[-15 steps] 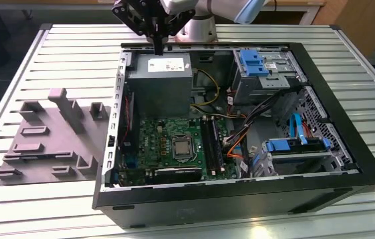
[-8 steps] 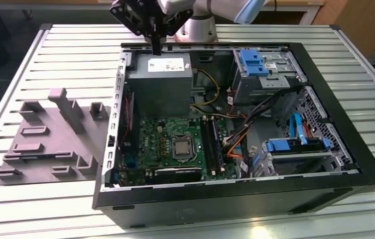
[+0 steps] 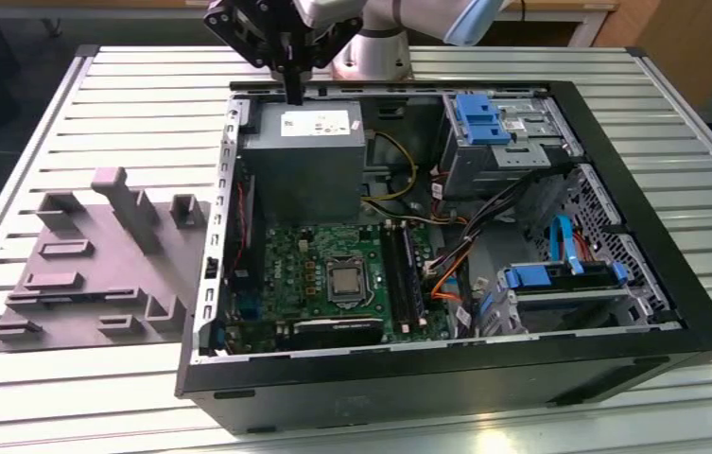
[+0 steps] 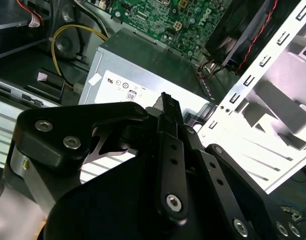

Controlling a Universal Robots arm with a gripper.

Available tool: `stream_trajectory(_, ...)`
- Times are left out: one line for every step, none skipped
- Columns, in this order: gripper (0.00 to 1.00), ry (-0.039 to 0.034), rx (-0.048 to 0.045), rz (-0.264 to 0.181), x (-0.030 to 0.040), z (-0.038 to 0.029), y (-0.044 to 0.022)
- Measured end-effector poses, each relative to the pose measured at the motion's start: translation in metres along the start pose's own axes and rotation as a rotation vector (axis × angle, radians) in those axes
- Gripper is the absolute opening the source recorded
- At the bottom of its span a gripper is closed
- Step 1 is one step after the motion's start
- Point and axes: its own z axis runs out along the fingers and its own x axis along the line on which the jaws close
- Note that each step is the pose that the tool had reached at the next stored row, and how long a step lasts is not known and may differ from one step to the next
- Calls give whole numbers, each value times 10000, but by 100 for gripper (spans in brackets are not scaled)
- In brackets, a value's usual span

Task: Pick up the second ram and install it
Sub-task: 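Reach for the second ram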

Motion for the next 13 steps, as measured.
stream_trajectory(11,0,1,1,3,0,0)
stream_trajectory(11,0,0,0,6,0,-1)
stream_trajectory(11,0,1,1,10,-1,-1)
stream_trajectory(11,0,0,1,12,-1,-1)
stream_trajectory(11,0,0,0,14,0,-1)
stream_trajectory(11,0,0,-1,15,-1,-1)
stream_trajectory(11,0,1,0,18,-1,-1)
stream_trajectory(11,0,1,0,19,-1,-2)
stream_trajectory(11,0,0,1,21,0,-2)
stream_trajectory(11,0,1,1,23,-1,-2)
stream_trajectory(11,0,0,1,26,-1,-2)
stream_trajectory(11,0,0,1,28,-1,-2)
stream_trajectory(11,0,0,0,30,-1,-2)
